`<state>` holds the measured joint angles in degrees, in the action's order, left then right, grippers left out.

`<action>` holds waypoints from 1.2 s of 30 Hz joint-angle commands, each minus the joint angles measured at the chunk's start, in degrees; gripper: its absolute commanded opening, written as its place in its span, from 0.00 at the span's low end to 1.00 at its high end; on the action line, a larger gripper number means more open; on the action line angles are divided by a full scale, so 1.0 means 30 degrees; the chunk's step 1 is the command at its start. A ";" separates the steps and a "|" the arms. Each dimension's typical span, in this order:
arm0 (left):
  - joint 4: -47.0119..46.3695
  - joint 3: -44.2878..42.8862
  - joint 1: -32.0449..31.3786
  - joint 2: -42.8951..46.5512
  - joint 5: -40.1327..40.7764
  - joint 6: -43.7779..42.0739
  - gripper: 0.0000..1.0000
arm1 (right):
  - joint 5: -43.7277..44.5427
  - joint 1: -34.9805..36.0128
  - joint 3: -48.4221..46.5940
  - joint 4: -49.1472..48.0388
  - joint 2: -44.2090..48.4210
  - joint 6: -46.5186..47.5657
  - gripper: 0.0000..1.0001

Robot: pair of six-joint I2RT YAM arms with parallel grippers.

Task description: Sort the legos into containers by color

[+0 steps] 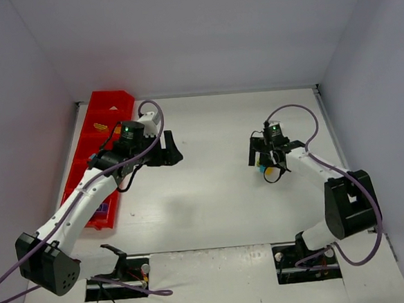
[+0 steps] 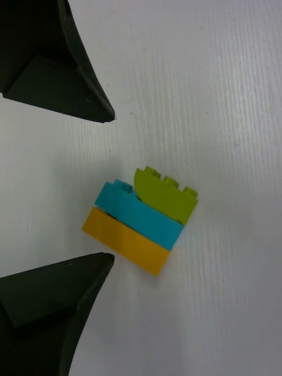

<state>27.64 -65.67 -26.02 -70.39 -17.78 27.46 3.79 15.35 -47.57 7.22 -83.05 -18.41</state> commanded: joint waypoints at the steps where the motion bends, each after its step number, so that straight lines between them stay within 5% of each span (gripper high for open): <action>1: -0.1274 -0.0288 -0.0319 0.0524 -0.0167 -0.1009 0.70 | -0.1815 -0.0050 -0.1046 -0.0999 -0.1054 0.0016 0.89; 10: -0.1127 -0.0551 -0.0408 -0.0179 -0.0137 -0.0600 0.70 | -0.4836 0.1146 -0.2773 -0.2725 -0.4275 -0.0338 0.83; 19: -0.1184 -0.0640 -0.0379 -0.0706 -0.0137 -0.0365 0.70 | -0.4577 0.1972 -0.5089 -0.3463 -0.5369 0.0598 0.81; 25: -0.1185 -0.0933 -0.0379 -0.0590 -0.0343 -0.0775 0.70 | -0.3023 0.1328 -0.5996 -0.2497 -0.3461 0.5399 0.80; 36: -0.0775 -0.0085 -0.0379 0.0726 -0.0870 -0.2268 0.70 | -0.4072 -0.0663 -0.7698 0.4269 -0.2554 1.3720 0.86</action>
<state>27.11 -65.32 -27.00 -71.33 -19.22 23.44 -7.05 15.11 -69.19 13.23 -94.26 12.84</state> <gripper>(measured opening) 0.701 0.860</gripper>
